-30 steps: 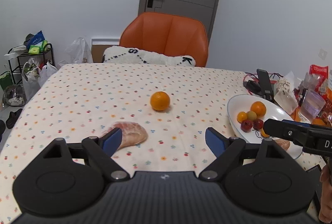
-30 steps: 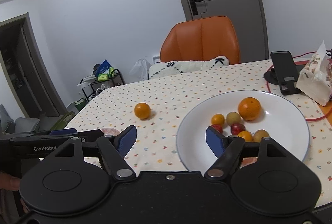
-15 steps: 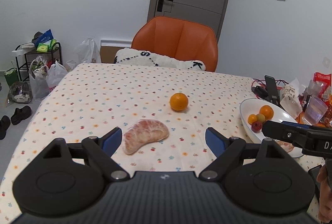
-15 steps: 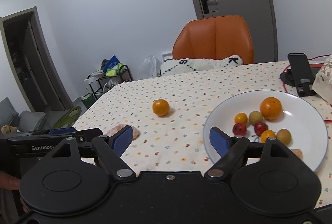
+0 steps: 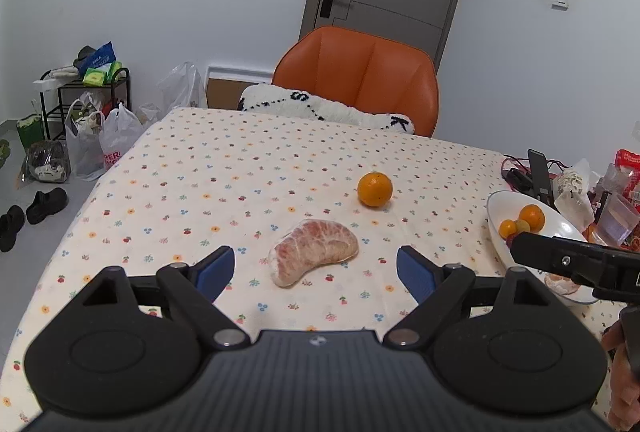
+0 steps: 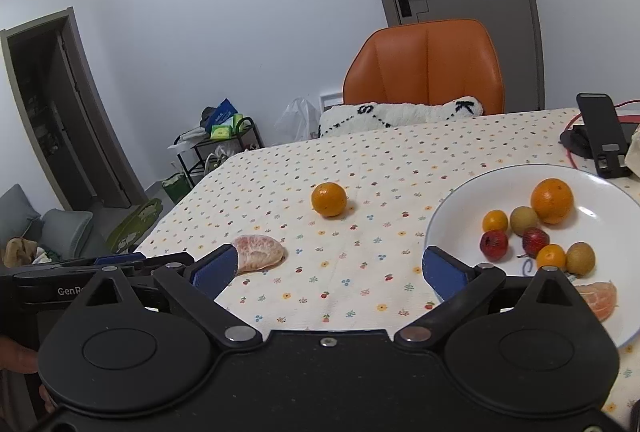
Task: Organize fruits
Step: 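Move both open tools back toward the pomelo segment and large orange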
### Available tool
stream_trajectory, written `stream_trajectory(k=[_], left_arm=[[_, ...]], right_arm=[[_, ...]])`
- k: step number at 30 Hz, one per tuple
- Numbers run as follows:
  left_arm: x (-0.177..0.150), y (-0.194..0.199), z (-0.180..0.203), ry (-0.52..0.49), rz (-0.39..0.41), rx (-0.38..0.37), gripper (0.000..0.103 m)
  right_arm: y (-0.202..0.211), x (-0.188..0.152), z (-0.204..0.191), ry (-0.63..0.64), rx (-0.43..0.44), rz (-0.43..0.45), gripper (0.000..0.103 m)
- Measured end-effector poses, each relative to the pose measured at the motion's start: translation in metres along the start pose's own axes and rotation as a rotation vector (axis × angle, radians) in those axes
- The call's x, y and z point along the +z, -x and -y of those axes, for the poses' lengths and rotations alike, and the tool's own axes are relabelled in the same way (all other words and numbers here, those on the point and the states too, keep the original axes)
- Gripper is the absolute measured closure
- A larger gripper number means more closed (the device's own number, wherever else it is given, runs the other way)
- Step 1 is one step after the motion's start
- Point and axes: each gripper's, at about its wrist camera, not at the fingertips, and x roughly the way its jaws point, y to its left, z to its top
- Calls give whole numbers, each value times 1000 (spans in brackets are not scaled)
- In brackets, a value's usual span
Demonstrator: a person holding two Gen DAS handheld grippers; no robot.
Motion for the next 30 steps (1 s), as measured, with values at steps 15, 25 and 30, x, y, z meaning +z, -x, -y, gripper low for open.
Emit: stream_trajectory(k=[15, 25, 30], left_arm=[[-6, -34, -9, -36, -72, 24, 16], [2, -57, -6, -66, -92, 36, 19], [5, -70, -2, -92, -111, 55, 20]], right_arm=[[-28, 0, -7, 12, 12, -47, 3], [-45, 7, -7, 17, 19, -62, 5], [-52, 12, -6, 16, 25, -65, 5]])
